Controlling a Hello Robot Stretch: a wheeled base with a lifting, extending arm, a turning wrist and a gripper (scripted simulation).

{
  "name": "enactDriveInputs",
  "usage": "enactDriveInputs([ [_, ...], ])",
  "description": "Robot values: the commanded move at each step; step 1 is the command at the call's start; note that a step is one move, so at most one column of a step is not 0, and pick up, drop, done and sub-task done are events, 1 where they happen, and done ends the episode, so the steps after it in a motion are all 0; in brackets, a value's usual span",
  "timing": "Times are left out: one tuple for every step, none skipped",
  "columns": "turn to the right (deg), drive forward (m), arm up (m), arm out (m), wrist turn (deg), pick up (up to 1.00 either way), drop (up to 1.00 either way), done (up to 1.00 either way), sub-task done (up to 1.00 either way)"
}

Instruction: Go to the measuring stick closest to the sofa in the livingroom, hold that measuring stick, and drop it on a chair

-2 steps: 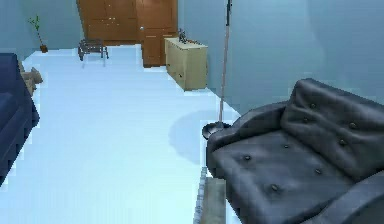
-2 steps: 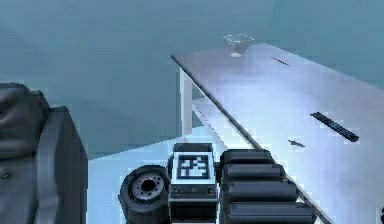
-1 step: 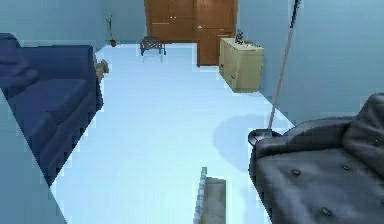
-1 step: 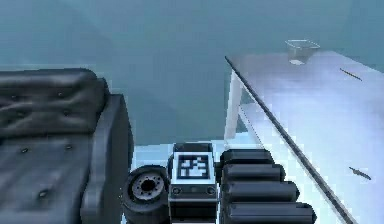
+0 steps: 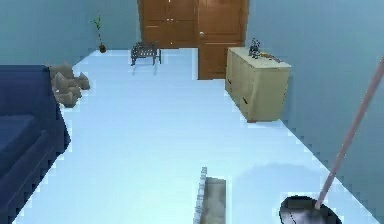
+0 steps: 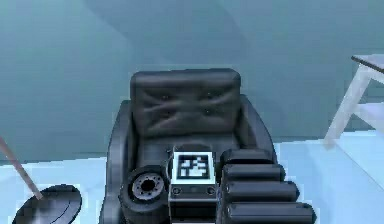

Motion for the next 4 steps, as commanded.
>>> enactDriveInputs([
  [0.0, 1.00, 0.00, 0.00, 0.0, 0.00, 0.00, 0.00, 0.00],
  [0.0, 1.00, 0.00, 0.00, 0.0, 0.00, 0.00, 0.00, 0.00],
  [-3.0, 0.00, 0.00, 0.00, 0.0, 0.00, 0.00, 0.00, 0.00],
  [-3.0, 0.00, 0.00, 0.00, 0.0, 0.00, 0.00, 0.00, 0.00],
])
